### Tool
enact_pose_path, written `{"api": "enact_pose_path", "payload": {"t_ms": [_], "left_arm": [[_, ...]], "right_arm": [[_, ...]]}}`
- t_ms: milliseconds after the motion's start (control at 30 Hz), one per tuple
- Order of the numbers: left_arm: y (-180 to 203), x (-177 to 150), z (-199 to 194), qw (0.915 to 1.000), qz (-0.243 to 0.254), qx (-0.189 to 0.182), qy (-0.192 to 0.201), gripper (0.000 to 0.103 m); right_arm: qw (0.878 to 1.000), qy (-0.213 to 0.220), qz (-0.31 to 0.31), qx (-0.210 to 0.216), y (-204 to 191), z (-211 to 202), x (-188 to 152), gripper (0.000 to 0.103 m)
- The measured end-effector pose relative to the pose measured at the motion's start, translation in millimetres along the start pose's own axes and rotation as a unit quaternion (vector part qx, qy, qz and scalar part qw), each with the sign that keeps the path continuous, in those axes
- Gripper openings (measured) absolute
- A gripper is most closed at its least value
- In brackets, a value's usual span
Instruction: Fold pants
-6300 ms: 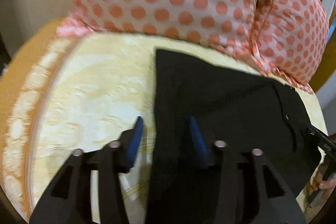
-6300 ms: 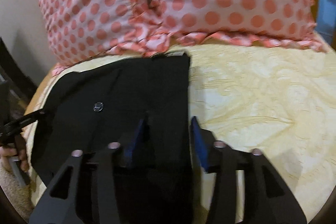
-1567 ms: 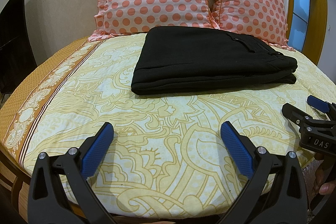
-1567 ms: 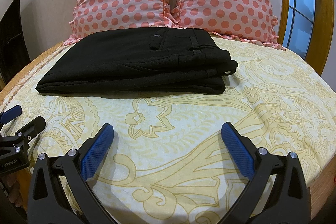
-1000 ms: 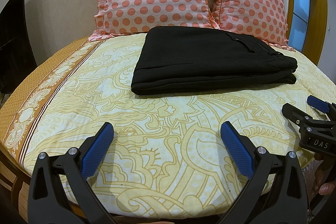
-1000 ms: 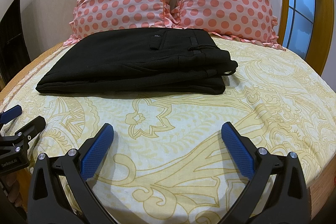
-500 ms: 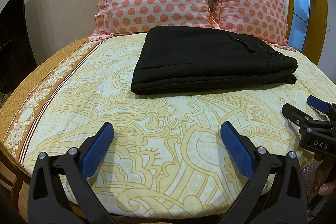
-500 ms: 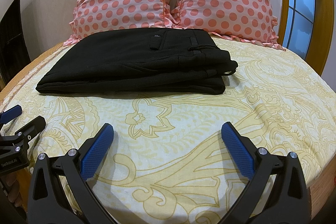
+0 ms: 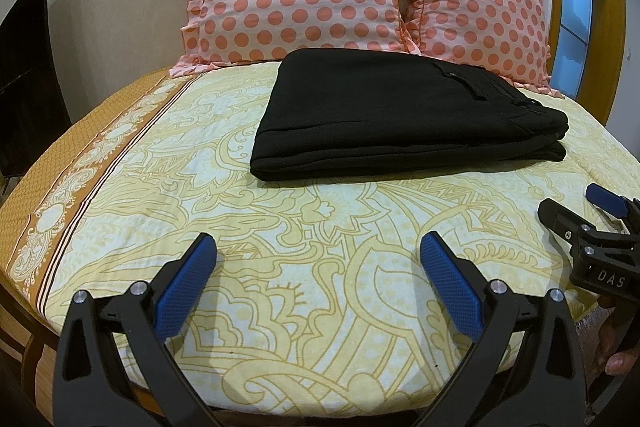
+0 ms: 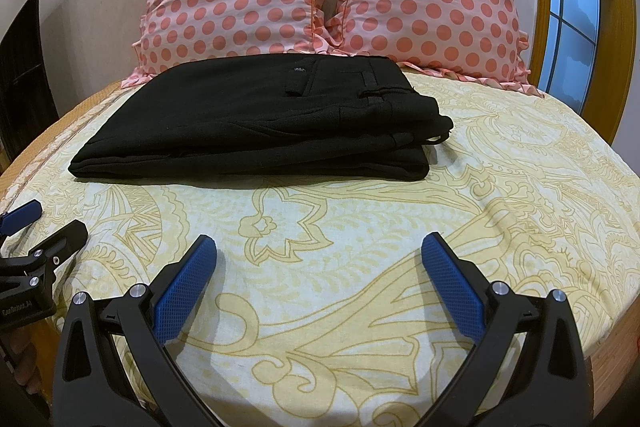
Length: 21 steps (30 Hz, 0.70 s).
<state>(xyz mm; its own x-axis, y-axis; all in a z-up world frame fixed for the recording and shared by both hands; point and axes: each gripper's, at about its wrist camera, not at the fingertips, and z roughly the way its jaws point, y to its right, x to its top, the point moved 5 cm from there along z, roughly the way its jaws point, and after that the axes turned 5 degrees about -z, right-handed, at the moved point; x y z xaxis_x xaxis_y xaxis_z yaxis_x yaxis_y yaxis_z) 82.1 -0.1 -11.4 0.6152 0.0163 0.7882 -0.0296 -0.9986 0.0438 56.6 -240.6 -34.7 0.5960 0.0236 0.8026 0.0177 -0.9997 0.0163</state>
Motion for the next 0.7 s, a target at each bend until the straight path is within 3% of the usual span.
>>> {"api": "enact_pose_path", "payload": {"t_ms": [700], "left_arm": [[-2.1, 2.0, 3.2, 1.0, -0.005, 0.006, -0.006, 0.101]], "right_arm": [[1.0, 0.0, 0.001, -0.001, -0.9, 0.1, -0.8, 0.102]]}}
